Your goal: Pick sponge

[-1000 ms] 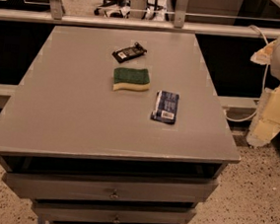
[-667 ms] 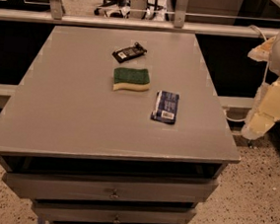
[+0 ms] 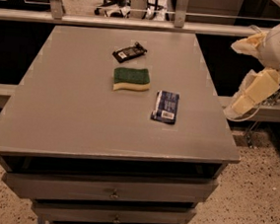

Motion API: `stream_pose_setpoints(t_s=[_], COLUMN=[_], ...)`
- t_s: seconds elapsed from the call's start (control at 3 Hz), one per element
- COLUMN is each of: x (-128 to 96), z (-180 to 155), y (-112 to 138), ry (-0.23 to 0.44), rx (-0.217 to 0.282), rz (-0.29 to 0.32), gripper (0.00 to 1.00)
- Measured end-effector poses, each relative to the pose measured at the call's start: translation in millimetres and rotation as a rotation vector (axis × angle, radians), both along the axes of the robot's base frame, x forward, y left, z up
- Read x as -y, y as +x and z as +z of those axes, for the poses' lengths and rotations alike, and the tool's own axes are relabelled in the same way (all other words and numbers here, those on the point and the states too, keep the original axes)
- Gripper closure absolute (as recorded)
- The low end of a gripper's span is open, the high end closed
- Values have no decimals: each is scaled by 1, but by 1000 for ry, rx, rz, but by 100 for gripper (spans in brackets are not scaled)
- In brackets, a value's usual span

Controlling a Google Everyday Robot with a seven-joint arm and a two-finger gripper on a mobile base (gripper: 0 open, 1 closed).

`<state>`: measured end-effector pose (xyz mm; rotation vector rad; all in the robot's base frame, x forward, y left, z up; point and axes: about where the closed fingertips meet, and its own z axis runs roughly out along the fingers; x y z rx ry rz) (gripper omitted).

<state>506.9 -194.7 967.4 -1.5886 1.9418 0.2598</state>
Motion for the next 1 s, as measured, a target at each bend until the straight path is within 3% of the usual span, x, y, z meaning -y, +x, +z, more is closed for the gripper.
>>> stream_pose_setpoints(t_s=[0.33, 0.67, 1.0], x=[-24, -24, -27], z=[-23, -24, -47], y=[48, 49, 57], ry=[109, 113, 166], rx=[43, 42, 30], rz=[107, 102, 48], gripper=[0, 0, 0])
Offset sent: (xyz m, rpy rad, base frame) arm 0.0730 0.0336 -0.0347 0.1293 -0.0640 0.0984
